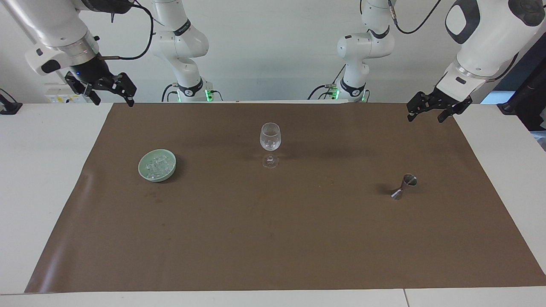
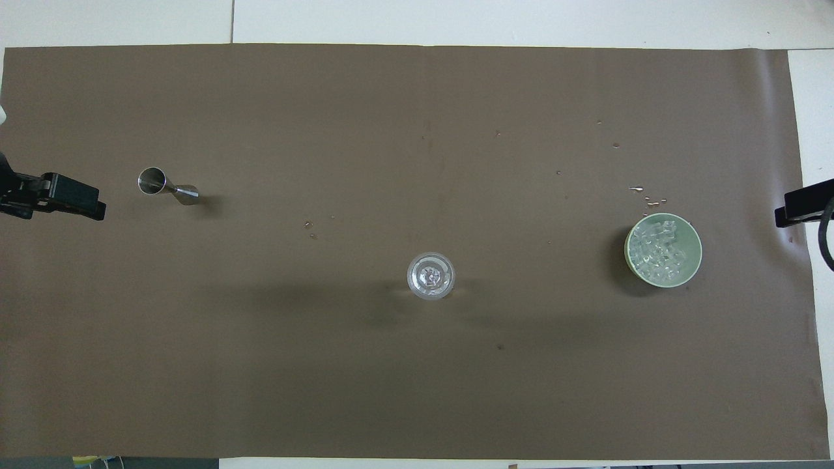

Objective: Pour wine and add ice with both arms

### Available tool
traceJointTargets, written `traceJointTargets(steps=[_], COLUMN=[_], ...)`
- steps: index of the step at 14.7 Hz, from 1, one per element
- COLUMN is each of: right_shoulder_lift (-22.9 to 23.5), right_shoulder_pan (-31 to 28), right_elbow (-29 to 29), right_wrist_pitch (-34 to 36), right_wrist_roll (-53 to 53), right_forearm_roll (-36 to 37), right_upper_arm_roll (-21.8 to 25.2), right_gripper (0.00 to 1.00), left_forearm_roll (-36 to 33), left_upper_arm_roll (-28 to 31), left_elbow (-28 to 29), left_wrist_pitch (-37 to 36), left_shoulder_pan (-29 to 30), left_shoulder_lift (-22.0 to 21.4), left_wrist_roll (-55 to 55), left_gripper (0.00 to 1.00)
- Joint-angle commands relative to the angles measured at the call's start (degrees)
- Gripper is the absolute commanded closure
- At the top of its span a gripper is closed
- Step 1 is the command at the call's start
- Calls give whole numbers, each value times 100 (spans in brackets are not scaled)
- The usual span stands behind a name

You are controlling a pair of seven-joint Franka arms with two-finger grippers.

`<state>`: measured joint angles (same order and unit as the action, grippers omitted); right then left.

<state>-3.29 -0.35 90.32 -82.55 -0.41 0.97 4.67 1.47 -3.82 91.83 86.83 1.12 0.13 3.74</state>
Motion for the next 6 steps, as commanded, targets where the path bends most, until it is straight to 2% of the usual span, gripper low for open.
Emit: traceJointTargets(steps=[1, 6], right_shoulder_lift=[-110, -102], right_shoulder_pan=[-70, -53], right_elbow=[249, 232], right_wrist_pitch=[-164, -200], right_wrist_roll=[93, 67], right_forearm_roll=[-18, -9], right_upper_arm_roll=[-19, 25], right_gripper=[0, 0], left_forearm_roll=[-86, -86], left_upper_arm_roll=[13, 13], left_elbow=[160, 160], left_wrist_pitch=[-35, -35], left_shoulder_pan=[11, 11], left_shoulder_lift=[-162, -162], left_wrist_roll=[39, 39], left_gripper=[0, 0])
